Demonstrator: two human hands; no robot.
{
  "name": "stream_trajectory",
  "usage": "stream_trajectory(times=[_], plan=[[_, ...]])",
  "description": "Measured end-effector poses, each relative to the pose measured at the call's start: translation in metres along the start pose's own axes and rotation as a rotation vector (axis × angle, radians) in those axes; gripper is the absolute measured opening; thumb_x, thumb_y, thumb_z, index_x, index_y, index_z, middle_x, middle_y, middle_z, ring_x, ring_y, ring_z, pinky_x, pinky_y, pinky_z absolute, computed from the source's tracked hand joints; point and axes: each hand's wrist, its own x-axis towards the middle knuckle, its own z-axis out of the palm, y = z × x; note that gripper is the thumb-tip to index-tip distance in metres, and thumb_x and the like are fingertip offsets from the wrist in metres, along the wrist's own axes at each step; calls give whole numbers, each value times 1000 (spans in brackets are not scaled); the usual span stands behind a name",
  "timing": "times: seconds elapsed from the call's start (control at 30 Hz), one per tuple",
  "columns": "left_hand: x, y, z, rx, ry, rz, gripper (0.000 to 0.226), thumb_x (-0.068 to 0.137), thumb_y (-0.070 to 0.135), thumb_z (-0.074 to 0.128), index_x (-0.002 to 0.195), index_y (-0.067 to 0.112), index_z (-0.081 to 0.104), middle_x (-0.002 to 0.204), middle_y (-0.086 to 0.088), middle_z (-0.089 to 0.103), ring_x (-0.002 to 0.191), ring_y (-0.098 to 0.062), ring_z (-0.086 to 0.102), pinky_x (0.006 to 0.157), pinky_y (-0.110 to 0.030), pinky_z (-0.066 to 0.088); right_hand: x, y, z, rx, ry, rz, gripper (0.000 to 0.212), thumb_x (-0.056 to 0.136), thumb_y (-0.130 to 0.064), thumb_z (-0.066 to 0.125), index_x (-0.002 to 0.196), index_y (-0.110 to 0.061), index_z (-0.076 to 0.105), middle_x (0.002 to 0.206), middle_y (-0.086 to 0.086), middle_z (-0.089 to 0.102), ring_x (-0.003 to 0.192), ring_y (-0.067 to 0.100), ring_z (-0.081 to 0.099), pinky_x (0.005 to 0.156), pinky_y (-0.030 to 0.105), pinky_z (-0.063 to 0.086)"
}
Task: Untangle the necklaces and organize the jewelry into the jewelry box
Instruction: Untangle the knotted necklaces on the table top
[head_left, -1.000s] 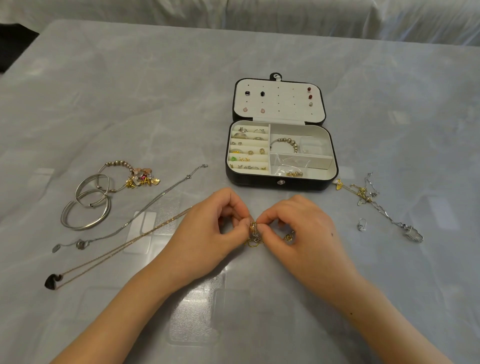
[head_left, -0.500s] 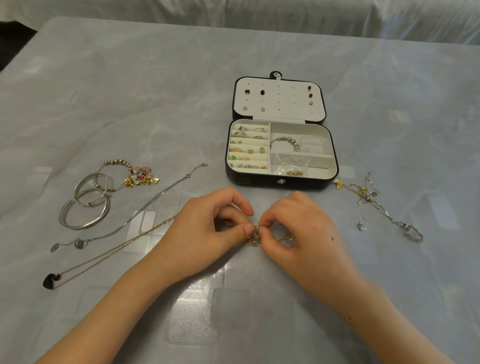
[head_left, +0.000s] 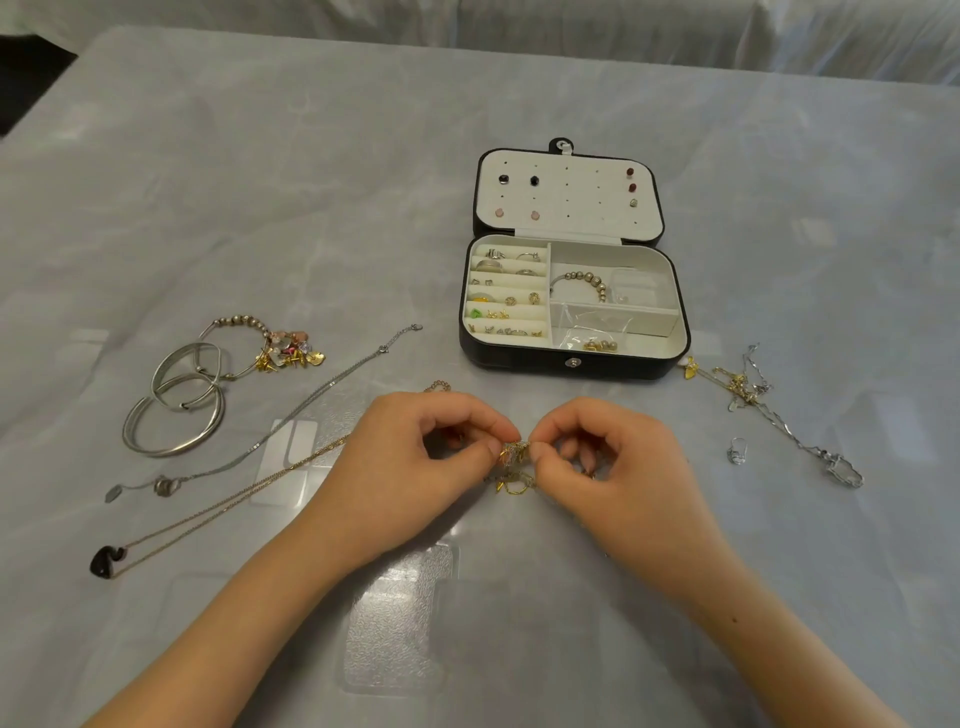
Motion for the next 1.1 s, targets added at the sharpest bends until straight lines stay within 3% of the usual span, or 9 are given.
stream_trajectory(times=[0.23,0.43,0.7,0.83,1.1], plan=[[0,4,2,-6,-20,-38,12,70,25,66,78,23,74,73,3,69,71,-9,65,73,-26,53,2,-6,-1,85,-36,54,16,74,-6,67,66,-20,65,56,-13,53,55,2,46,54,10,36],[0,4,4,15,5,-23,7,77,14,73,77,20,73,72,4,70,70,-10,65,73,-30,53,1,-6,-1,39,-21,33,16,74,-7,68,66,-21,65,58,-16,55,58,0,48,56,8,36],[2,7,2,153,-31,0,4,77,17,72,78,21,75,69,9,70,70,-2,64,66,-13,49,1,-2,-1,-86,26,-48,19,73,-13,69,65,-29,62,67,-21,56,65,0,50,59,7,36],[4,9,1,153,-84,-8,6,78,19,72,79,23,75,70,9,71,68,0,64,67,-14,50,2,0,0,-142,54,-98,7,69,-23,62,67,-29,62,72,-26,55,68,-2,50,60,6,35],[4,8,1,157,-92,-7,9,81,21,69,80,28,73,72,12,71,69,2,64,67,-14,50,2,2,0,-147,62,-116,6,70,-23,62,68,-29,62,77,-24,57,70,-1,51,62,6,36]])
